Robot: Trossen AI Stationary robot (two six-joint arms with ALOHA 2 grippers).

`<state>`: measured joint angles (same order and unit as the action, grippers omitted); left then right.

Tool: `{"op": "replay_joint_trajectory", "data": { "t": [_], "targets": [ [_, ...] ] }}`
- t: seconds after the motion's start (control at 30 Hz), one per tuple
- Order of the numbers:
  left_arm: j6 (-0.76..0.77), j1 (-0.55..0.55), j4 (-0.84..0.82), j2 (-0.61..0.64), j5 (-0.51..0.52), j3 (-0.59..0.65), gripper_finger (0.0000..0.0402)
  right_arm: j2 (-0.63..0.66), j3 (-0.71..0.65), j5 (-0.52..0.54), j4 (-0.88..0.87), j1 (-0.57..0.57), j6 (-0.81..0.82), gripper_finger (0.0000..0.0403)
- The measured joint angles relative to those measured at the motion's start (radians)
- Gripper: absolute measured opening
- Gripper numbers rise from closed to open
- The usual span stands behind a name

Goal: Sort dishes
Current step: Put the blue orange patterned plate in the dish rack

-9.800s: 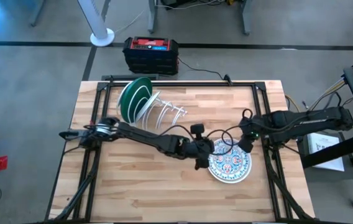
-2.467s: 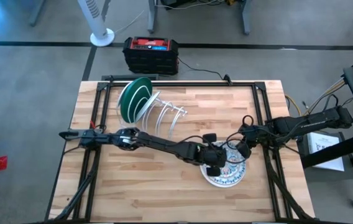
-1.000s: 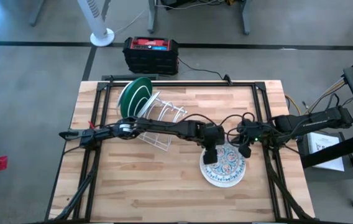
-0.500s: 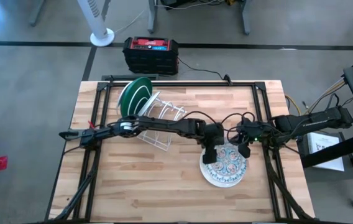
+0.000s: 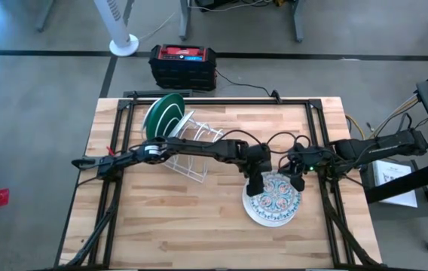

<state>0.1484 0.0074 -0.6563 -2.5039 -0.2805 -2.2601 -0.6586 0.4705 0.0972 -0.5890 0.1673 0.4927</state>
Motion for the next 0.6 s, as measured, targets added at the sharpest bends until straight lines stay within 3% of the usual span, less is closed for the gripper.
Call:
{"op": "replay_joint_trajectory", "data": {
  "t": [0.37,0.6],
  "targets": [
    [-0.002,-0.003,0.009,0.003,0.019,0.0,0.004,0.046,-0.002,-0.013,-0.006,0.0,0.027,0.0001],
    [-0.028,-0.007,0.036,0.019,0.06,-0.004,0.0029,0.076,0.039,-0.023,-0.03,-0.001,0.081,0.0042]
  ]
}}
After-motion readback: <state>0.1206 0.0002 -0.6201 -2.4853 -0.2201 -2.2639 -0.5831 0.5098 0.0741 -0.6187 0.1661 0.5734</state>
